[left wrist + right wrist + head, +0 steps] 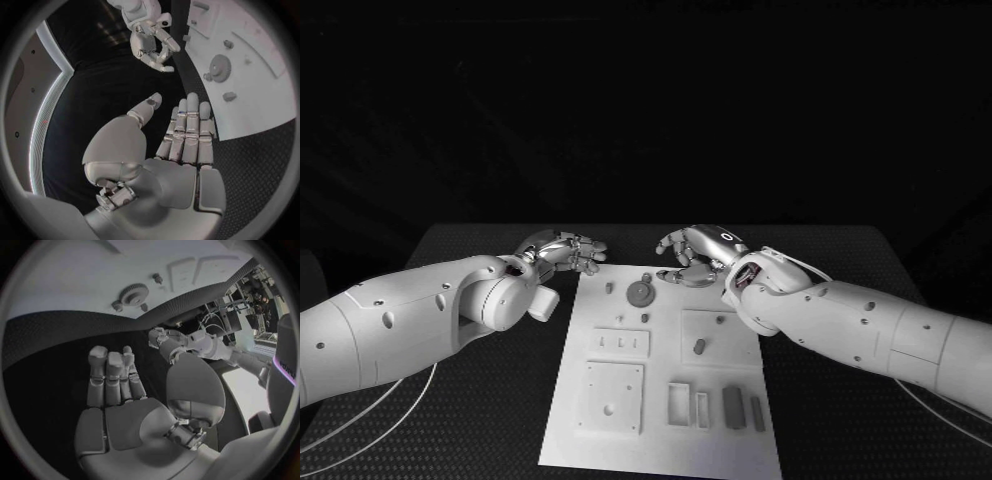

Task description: Assemble the parts on the task board

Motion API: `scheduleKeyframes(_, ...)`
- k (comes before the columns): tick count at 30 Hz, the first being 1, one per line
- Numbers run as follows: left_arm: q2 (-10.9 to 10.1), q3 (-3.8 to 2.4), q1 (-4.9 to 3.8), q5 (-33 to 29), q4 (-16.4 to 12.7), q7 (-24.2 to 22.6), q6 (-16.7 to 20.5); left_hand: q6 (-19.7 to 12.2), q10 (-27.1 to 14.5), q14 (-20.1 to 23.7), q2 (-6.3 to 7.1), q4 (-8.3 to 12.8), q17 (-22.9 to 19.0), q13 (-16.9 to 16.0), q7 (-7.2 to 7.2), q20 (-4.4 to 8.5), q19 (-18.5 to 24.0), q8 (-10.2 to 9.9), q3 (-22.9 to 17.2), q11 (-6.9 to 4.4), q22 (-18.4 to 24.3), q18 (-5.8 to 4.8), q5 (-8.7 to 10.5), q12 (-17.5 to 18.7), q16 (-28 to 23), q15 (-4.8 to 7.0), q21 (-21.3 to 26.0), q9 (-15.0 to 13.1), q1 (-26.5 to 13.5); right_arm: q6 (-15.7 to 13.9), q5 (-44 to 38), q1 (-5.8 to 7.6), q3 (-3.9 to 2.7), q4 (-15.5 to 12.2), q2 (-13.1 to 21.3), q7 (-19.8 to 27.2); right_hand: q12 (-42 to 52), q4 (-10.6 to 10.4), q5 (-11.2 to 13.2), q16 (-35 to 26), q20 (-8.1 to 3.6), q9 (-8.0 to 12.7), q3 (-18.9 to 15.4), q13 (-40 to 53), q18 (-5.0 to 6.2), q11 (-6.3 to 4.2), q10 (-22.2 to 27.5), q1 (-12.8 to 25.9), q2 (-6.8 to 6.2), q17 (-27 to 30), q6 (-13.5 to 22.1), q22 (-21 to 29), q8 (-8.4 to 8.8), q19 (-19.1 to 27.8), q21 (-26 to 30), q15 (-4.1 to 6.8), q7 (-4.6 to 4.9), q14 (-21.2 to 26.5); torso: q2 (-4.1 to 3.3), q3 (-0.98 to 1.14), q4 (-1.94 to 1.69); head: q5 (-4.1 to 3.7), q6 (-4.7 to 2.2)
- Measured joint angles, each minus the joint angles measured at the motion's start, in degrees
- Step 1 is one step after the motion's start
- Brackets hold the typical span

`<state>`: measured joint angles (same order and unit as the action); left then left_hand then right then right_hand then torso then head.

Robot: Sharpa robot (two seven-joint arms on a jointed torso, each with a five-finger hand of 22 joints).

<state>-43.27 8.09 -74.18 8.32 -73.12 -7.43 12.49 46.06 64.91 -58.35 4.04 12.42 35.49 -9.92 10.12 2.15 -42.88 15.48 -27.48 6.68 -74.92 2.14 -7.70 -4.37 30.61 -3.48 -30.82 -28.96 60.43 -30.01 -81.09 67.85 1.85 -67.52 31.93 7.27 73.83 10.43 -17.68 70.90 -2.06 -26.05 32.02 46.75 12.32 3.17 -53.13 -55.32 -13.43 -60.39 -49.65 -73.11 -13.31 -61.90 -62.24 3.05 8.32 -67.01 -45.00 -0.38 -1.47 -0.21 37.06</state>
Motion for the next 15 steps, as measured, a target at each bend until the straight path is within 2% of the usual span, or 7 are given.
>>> scheduleKeyframes(2, 0.0, 0.01, 0.00, 0.0, 0.4, -0.1, 0.0, 0.2, 0.0, 0.0, 0.00, 0.0, 0.1, -0.1, -0.17, 0.00, 0.0, 0.0, 0.0, 0.00, 0.0, 0.00, 0.00, 0.0, 0.0, 0.00, 0.0, -0.1, 0.0, 0.2, 1.4, 0.26, -0.28, -1.0, 2.0, 0.5, 0.0, 0.3, 0.8, 0.0, 0.00, 0.0, 0.1, -0.1, -0.01, -0.20, 0.2, -0.7, 0.61, 0.1, 0.1, 0.0, -0.12, 0.0, 0.0, 0.20, 0.08, 0.2, 0.07, 0.13, 0.21, 0.03, -0.12)
scheduleKeyframes(5, 0.0, 0.01, 0.01, 0.0, 0.8, -0.2, 0.0, 0.4, 0.5, 0.0, -0.03, 0.2, 0.1, -0.3, -0.43, 0.00, 0.0, 0.0, -0.2, -0.24, 0.0, 0.00, 0.00, 0.0, 0.0, 0.00, -0.1, -0.3, 0.0, 2.1, 4.5, 0.83, -0.54, -1.7, 5.3, 1.8, 0.0, 1.0, 1.0, 0.0, -0.13, 0.0, 0.1, -0.2, -0.02, -0.20, 0.2, -1.7, 0.59, 0.1, 0.1, 0.1, -0.15, 0.2, 0.2, 0.20, 0.09, 0.2, 0.20, 0.33, 0.60, 0.10, -0.25)
scheduleKeyframes(7, 0.1, 0.01, 0.01, 0.0, 1.1, -0.3, 0.0, 0.9, 1.6, 0.0, -0.44, 0.4, 0.2, -0.6, -0.38, 0.00, 0.0, 0.5, -0.4, -0.33, 0.0, 0.00, 0.00, -0.4, 0.0, 0.00, -0.2, -0.4, 0.4, 3.9, 6.6, 1.23, -0.62, -1.9, 7.1, 2.7, 0.0, 2.0, -0.6, 0.0, 0.09, 0.0, -0.9, -0.2, -0.03, -0.09, 0.7, -1.8, 0.54, 0.1, 0.3, 0.1, -0.15, 0.6, 0.2, 0.06, 0.27, 0.6, 0.30, 0.47, 0.82, 0.13, -0.32)
scheduleKeyframes(8, 0.1, 0.01, 0.01, 0.0, 1.3, -0.3, 0.0, 1.5, 2.3, 0.0, -0.46, 0.5, 0.2, -0.8, -0.39, 0.00, 0.0, 0.7, -0.5, -0.31, 0.0, 0.00, 0.00, -0.8, 0.0, 0.00, -0.2, -0.5, 0.5, 5.1, 7.9, 1.40, -0.65, -2.0, 8.1, 3.2, 0.0, 2.8, -2.1, 0.0, 0.30, 0.0, -2.3, -0.2, -0.04, -0.18, 0.8, -1.9, 0.86, 0.1, 0.6, 0.0, -0.45, 1.0, 0.2, 0.03, 0.44, 1.0, 0.38, 0.55, 0.98, 0.13, -0.38)
scheduleKeyframes(9, 0.1, 0.01, 0.01, 0.0, 1.4, -0.4, 0.0, 1.8, 2.7, 0.0, -0.46, 0.5, 0.2, -0.9, -0.35, 0.00, 0.0, 0.7, -0.4, -0.39, 0.0, 0.00, 0.00, -1.0, 0.0, 0.00, -0.2, -0.6, 0.5, 6.0, 8.8, 1.45, -0.67, -2.0, 8.8, 3.6, 0.0, 3.4, -2.5, -0.2, 0.48, -0.1, -3.1, -0.2, -0.04, 0.03, 1.0, -1.9, 1.36, 0.1, 0.7, 0.0, -0.48, 1.1, 0.4, 0.03, 0.52, 1.0, 0.43, 0.61, 1.10, 0.13, -0.42)
scheduleKeyframes(11, 0.1, 0.02, 0.02, 0.0, 1.6, -0.5, -0.1, 2.3, 3.6, 0.0, -0.48, 0.6, 0.3, -1.1, -0.37, 0.00, 0.0, 1.0, -0.3, -0.59, 0.0, 0.00, 0.00, -1.3, 0.0, 0.00, -0.2, -0.7, 0.5, 7.7, 10.4, 1.43, -0.65, -1.6, 9.9, 4.3, 0.0, 4.4, -2.6, -0.5, 0.51, -0.1, -4.2, -0.3, -0.05, -0.10, 1.3, -1.8, 1.61, 0.1, 0.8, 0.0, -0.48, 1.6, 0.5, 0.10, 0.66, 1.5, 0.58, 0.75, 1.44, -0.01, -0.51)
scheduleKeyframes(15, 0.5, 0.02, 0.02, 0.0, 1.7, -0.6, -0.2, 2.8, 5.0, 0.0, -0.68, 0.9, 0.3, -1.6, -0.31, 0.00, 0.0, 1.3, -0.3, -1.05, 0.0, 0.00, 0.00, -2.0, 0.0, 0.00, -0.2, -0.8, 0.7, 10.2, 12.3, 1.38, -0.61, 0.5, 10.3, 5.1, 0.0, 5.1, -2.6, -0.5, 0.80, -0.1, -5.3, -0.4, -0.05, -0.10, 1.3, -2.1, 1.98, 0.1, 0.9, 0.0, -0.78, 1.8, 0.8, 0.08, 0.74, 1.6, 0.81, 1.03, 2.06, -0.12, -0.60)
